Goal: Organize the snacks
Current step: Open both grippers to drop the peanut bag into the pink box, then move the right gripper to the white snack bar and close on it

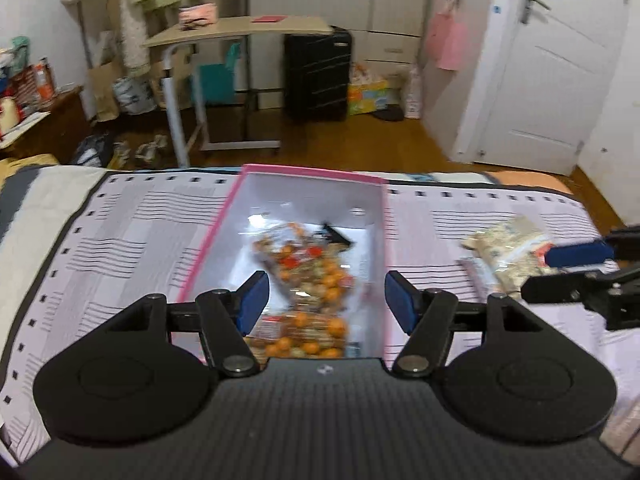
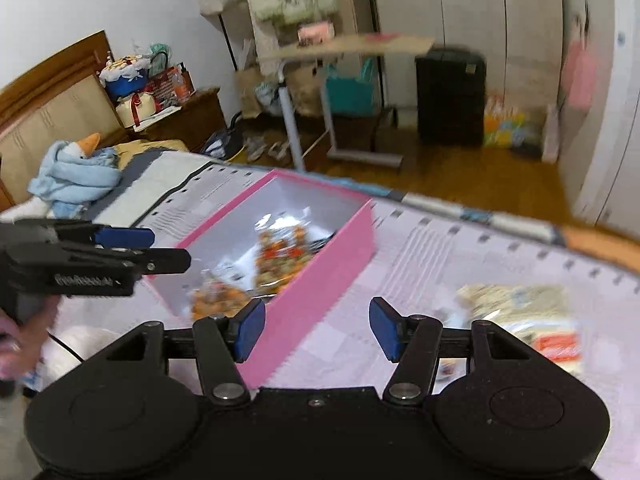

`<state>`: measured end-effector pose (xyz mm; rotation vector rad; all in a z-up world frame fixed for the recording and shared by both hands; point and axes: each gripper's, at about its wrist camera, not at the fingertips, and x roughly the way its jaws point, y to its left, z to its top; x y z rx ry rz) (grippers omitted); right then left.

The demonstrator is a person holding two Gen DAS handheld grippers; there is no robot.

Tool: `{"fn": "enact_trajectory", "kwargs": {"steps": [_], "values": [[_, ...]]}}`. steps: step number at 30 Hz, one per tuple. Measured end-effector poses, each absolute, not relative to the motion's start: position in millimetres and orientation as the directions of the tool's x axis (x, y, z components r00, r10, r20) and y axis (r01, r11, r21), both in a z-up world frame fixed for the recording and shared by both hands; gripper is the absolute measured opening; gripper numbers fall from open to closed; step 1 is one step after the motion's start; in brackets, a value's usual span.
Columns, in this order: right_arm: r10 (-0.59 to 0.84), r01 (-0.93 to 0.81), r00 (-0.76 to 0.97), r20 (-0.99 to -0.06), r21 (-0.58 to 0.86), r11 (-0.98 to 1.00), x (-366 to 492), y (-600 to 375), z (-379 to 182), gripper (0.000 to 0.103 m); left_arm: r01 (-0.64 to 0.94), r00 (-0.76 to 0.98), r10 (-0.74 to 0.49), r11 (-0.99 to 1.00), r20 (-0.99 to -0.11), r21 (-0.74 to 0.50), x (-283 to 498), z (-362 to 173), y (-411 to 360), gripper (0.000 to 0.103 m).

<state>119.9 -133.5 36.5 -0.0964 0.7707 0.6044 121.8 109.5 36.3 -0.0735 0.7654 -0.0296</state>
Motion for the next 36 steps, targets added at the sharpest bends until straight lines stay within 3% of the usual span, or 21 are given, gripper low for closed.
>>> {"fn": "enact_trajectory", "kwargs": {"steps": [11, 16, 18, 21, 28, 31, 33, 36], "values": [[0.458, -0.578, 0.601, -0.656, 0.039, 0.815, 141.2, -175.6, -16.3, 0.063, 0.113, 0.677, -0.242, 0.967, -0.695, -0.226, 158.5, 26.3, 27.7, 0.061], [0.446, -0.576, 0.573, -0.688, 0.049, 0.816, 161.7, -185.9, -56.5, 0.064, 0.14, 0.619, -0.309, 0.948, -0.722, -0.285, 189.7, -9.5, -3.5, 0.06], [0.469, -0.582, 0.529, -0.707, 0.101, 0.807, 174.5, -190.5, -66.7, 0.069, 0.145, 0.598, -0.324, 0.943, -0.733, -0.299, 202.7, -26.2, -14.8, 0.06], [0.478, -0.546, 0.503, -0.72, 0.164, 0.822, 190.8, -194.0, -81.6, 0.069, 0.15, 0.58, -0.343, 0.937, -0.739, -0.317, 219.9, -50.0, -29.7, 0.059], [0.407, -0.509, 0.477, -0.778, 0.133, 0.851, 218.6, -181.4, -129.3, 0.068, 0.126, 0.524, -0.398, 0.91, -0.753, -0.394, 257.6, -109.7, -43.1, 0.047], [0.367, -0.46, 0.473, -0.801, 0.131, 0.878, 229.9, -179.1, -146.5, 0.06, 0.123, 0.513, -0.414, 0.903, -0.752, -0.412, 268.1, -129.3, -44.5, 0.044], [0.356, -0.446, 0.491, -0.795, 0.122, 0.887, 229.7, -178.2, -147.1, 0.049, 0.128, 0.493, -0.44, 0.89, -0.751, -0.437, 271.9, -141.3, -45.2, 0.04], [0.35, -0.42, 0.486, -0.801, 0.137, 0.897, 228.7, -177.2, -142.0, 0.046, 0.146, 0.474, -0.493, 0.861, -0.73, -0.487, 273.5, -151.7, -44.6, 0.033]]}}
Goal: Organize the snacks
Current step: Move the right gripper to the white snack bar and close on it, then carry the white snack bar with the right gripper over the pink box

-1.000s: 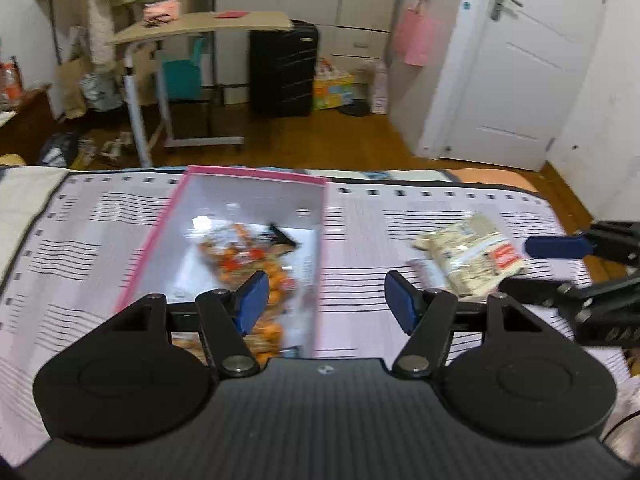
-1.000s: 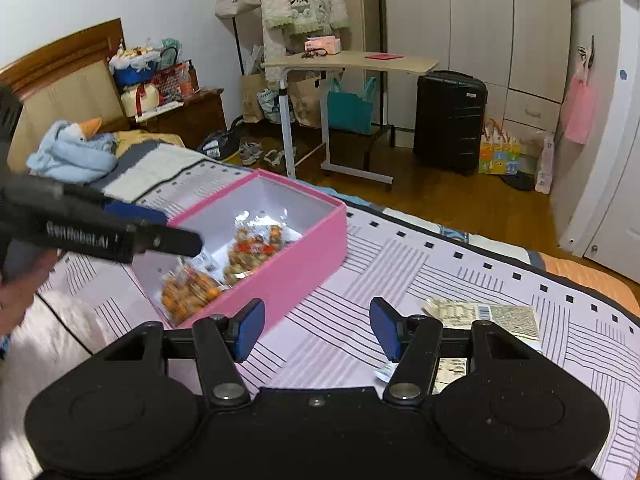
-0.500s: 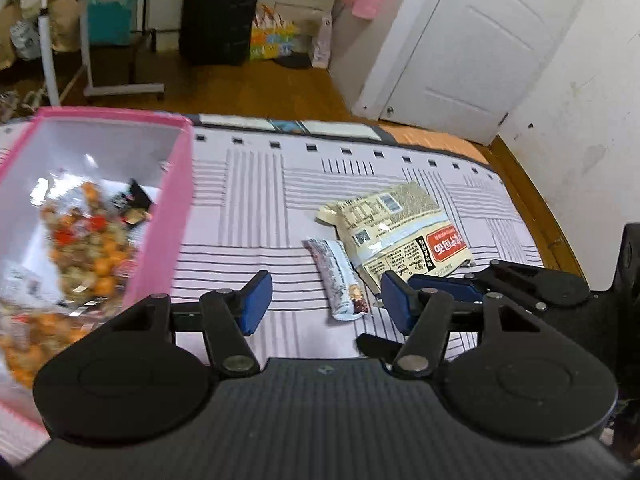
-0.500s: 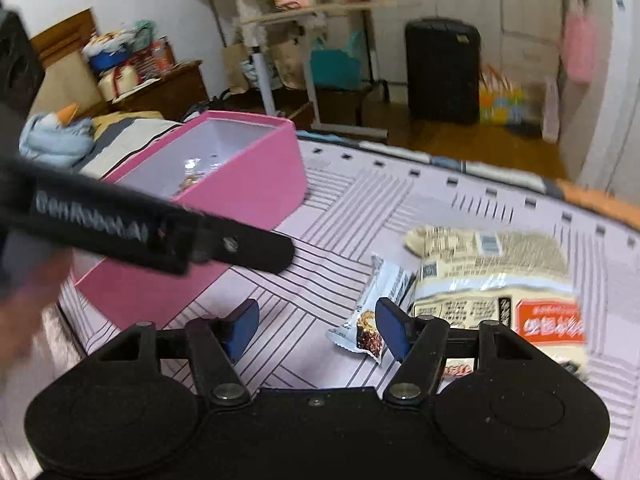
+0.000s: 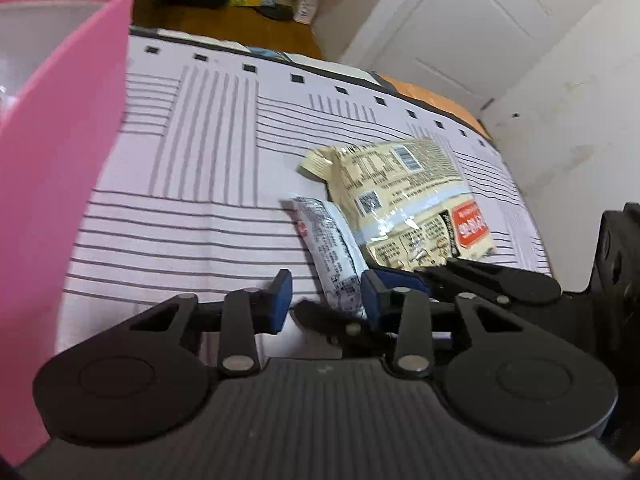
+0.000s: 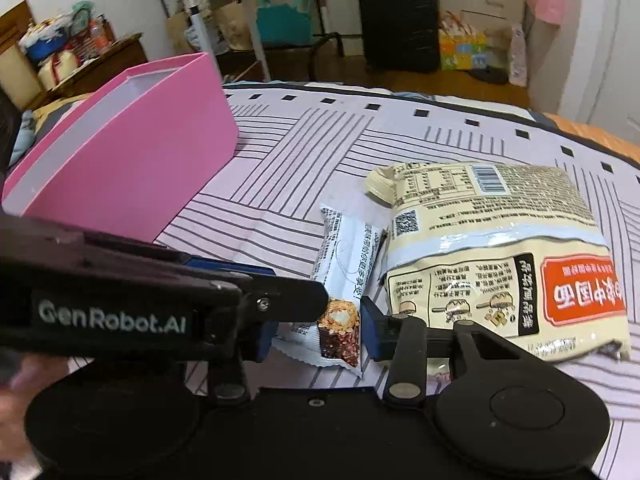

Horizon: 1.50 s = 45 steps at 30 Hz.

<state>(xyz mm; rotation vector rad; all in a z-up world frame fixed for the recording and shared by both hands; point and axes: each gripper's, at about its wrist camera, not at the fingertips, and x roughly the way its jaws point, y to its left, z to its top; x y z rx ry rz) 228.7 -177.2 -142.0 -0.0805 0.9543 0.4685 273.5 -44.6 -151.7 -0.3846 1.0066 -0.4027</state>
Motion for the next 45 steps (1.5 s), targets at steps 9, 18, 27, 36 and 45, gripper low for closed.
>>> {"fn": "enact_trajectory", "kwargs": {"steps": [9, 18, 27, 36, 45], "values": [[0.339, -0.415, 0.465, -0.818, 0.137, 0.899, 217.0, -169.2, -141.1, 0.043, 0.197, 0.457, -0.536, 0.839, -0.71, -0.507, 265.6, -147.1, -49.7, 0.028], [0.338, -0.357, 0.433, -0.835, 0.185, 0.916, 198.2, -173.5, -127.1, 0.042, 0.208, 0.422, -0.561, 0.825, -0.713, -0.526, 250.3, -138.3, -47.5, 0.025], [0.389, -0.366, 0.44, -0.81, 0.234, 0.901, 164.3, -168.7, -88.1, 0.042, 0.226, 0.417, -0.573, 0.817, -0.706, -0.53, 220.6, -101.2, -34.9, 0.025], [0.45, -0.417, 0.489, -0.747, 0.253, 0.873, 119.1, -156.3, -42.9, 0.042, 0.289, 0.431, -0.541, 0.841, -0.722, -0.458, 176.6, -45.1, -23.0, 0.025], [0.473, -0.461, 0.517, -0.714, 0.233, 0.856, 90.3, -122.9, 4.7, 0.042, 0.324, 0.482, -0.525, 0.851, -0.701, -0.415, 137.4, 14.1, 5.6, 0.025]]}}
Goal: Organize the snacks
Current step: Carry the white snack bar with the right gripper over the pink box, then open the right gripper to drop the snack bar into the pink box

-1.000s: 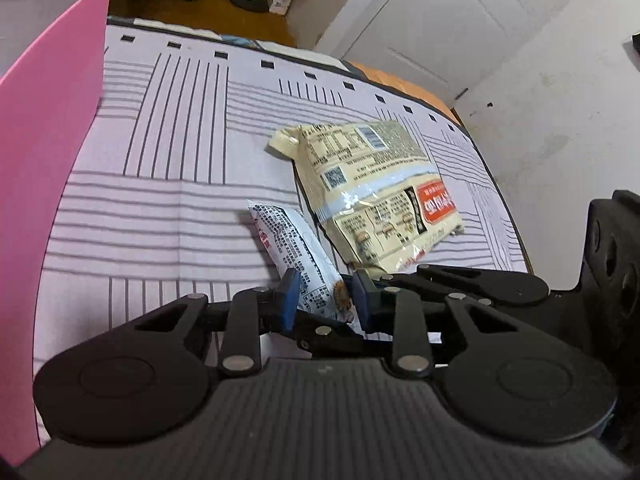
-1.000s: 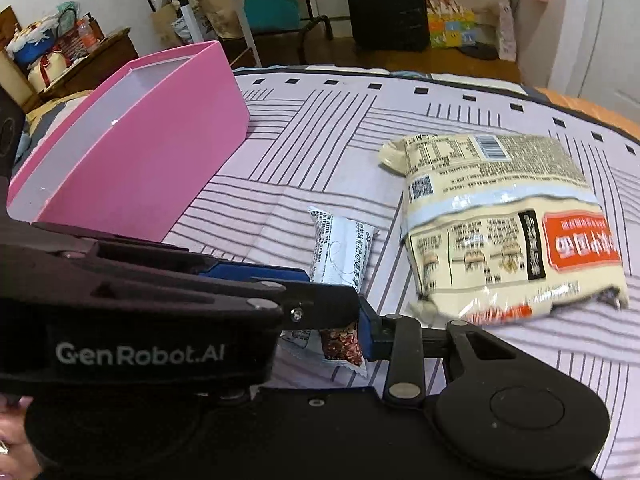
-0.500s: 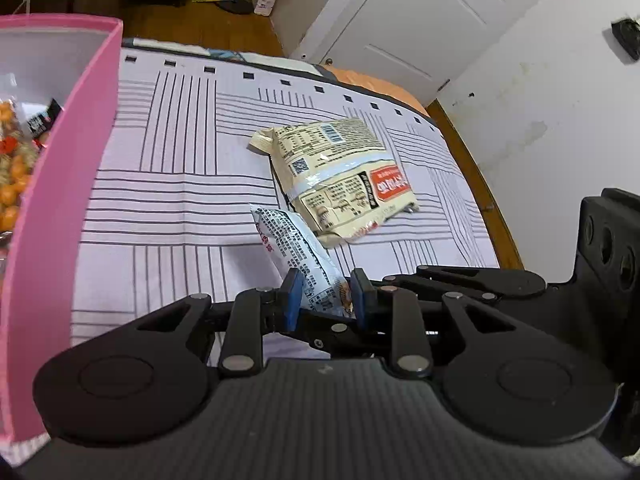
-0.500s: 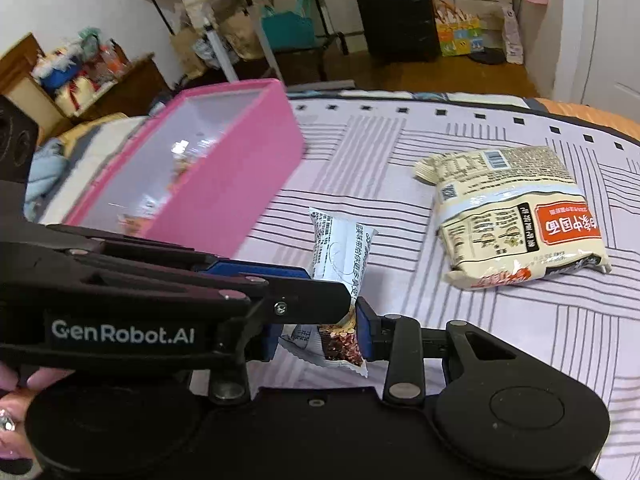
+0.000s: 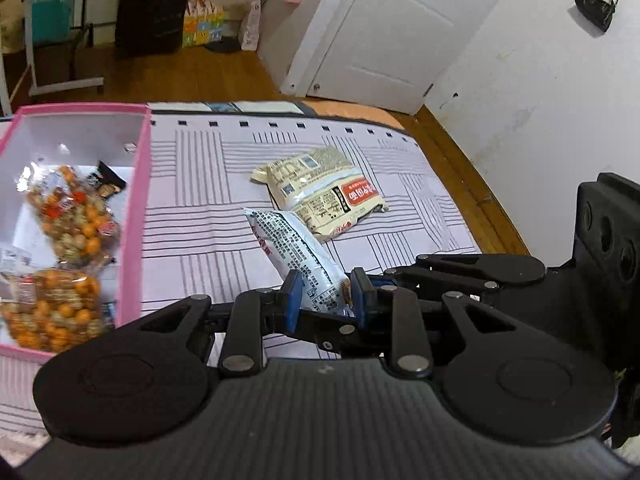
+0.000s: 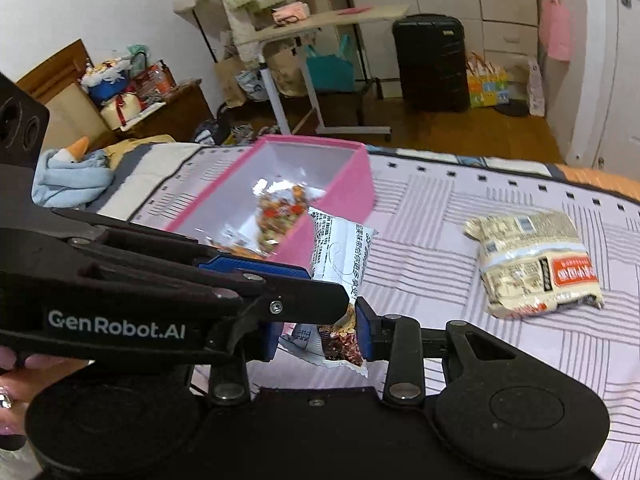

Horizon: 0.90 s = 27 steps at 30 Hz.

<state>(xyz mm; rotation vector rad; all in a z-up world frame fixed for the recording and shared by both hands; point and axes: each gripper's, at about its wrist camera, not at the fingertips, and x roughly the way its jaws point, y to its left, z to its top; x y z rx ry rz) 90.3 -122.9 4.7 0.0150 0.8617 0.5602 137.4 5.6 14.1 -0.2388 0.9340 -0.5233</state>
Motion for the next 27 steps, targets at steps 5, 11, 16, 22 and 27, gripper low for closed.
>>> {"fn": "enact_trajectory", "kwargs": {"steps": [5, 11, 16, 22, 27], "values": [[0.504, -0.49, 0.509, -0.698, 0.247, 0.836, 92.4, -92.1, 19.2, 0.042, 0.299, 0.53, -0.518, 0.855, -0.671, -0.424, 126.7, 32.8, 37.2, 0.025], [0.561, -0.523, 0.468, -0.683, 0.297, 0.799, 108.0, -51.8, 15.2, 0.043, 0.218, 0.607, -0.469, 0.875, -0.642, -0.433, 120.8, 37.6, 85.0, 0.025], [0.591, -0.523, 0.424, -0.687, 0.347, 0.779, 124.9, -28.9, -0.4, 0.043, 0.141, 0.636, -0.424, 0.885, -0.644, -0.444, 127.0, 27.5, 116.0, 0.026], [0.6, -0.57, 0.404, -0.691, 0.324, 0.755, 152.8, -3.0, -32.2, 0.043, 0.058, 0.647, -0.363, 0.9, -0.67, -0.431, 148.5, -1.4, 135.0, 0.027], [0.614, -0.66, 0.38, -0.691, 0.262, 0.704, 177.9, 23.6, -58.8, 0.047, -0.018, 0.675, -0.262, 0.929, -0.69, -0.37, 171.0, -29.4, 139.6, 0.027]]}}
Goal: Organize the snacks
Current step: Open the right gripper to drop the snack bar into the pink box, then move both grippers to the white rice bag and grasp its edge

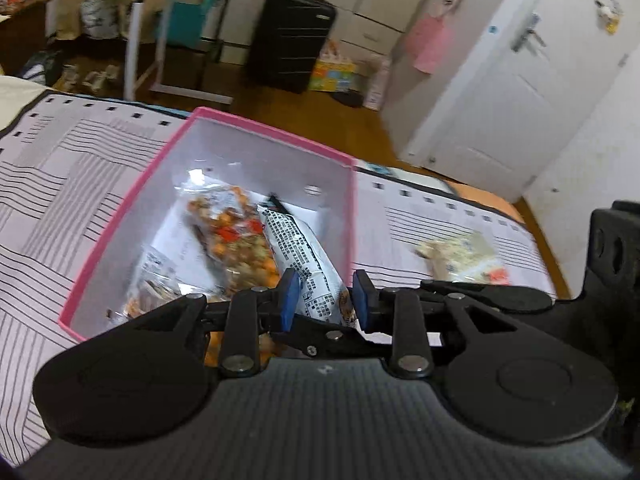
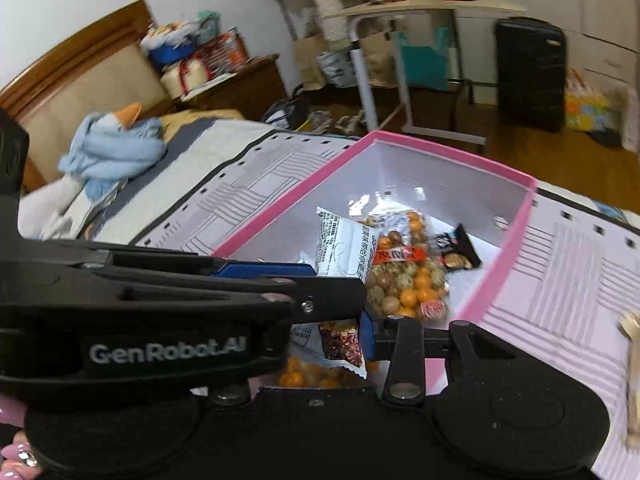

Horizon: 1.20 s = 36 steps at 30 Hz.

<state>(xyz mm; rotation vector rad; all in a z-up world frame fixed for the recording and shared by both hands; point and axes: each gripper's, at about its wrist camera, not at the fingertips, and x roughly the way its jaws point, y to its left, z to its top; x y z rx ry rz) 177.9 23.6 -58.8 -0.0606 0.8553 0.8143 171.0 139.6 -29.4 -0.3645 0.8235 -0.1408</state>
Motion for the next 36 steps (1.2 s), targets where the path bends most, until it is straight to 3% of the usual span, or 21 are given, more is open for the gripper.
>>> {"fn": "enact_trajectory", "kwargs": {"steps": [2, 5, 10, 26, 30, 36], "values": [[0.625, -0.678, 0.371, -0.687, 0.26, 0.687, 185.0, 27.4, -65.1, 0.049, -0.055, 0.678, -0.225, 0.934, -0.7, -0.353, 177.9, -39.9, 142.1, 0.03], [0.597, -0.682, 0.386, -0.704, 0.218, 0.698, 184.8, 28.6, -67.7, 0.063, -0.107, 0.669, -0.189, 0.933, -0.719, -0.344, 184.1, -49.0, 149.0, 0.043], [0.581, -0.689, 0.406, -0.705, 0.181, 0.702, 171.1, 9.4, -52.0, 0.065, -0.106, 0.676, -0.18, 0.936, -0.714, -0.335, 176.4, -40.5, 154.4, 0.051], [0.447, -0.567, 0.557, -0.7, 0.073, 0.821, 111.3, -132.2, 57.5, 0.067, 0.048, 0.713, -0.221, 0.962, -0.666, -0.268, 122.8, 56.3, 102.4, 0.055], [0.415, -0.5, 0.598, -0.686, 0.085, 0.862, 116.9, -176.7, 63.1, 0.068, 0.12, 0.71, -0.269, 0.957, -0.65, -0.265, 120.7, 69.0, 70.1, 0.062], [0.415, -0.467, 0.633, -0.653, 0.105, 0.878, 145.0, -233.7, 43.2, 0.072, 0.204, 0.696, -0.326, 0.944, -0.64, -0.26, 140.7, 58.9, 16.4, 0.064]]}}
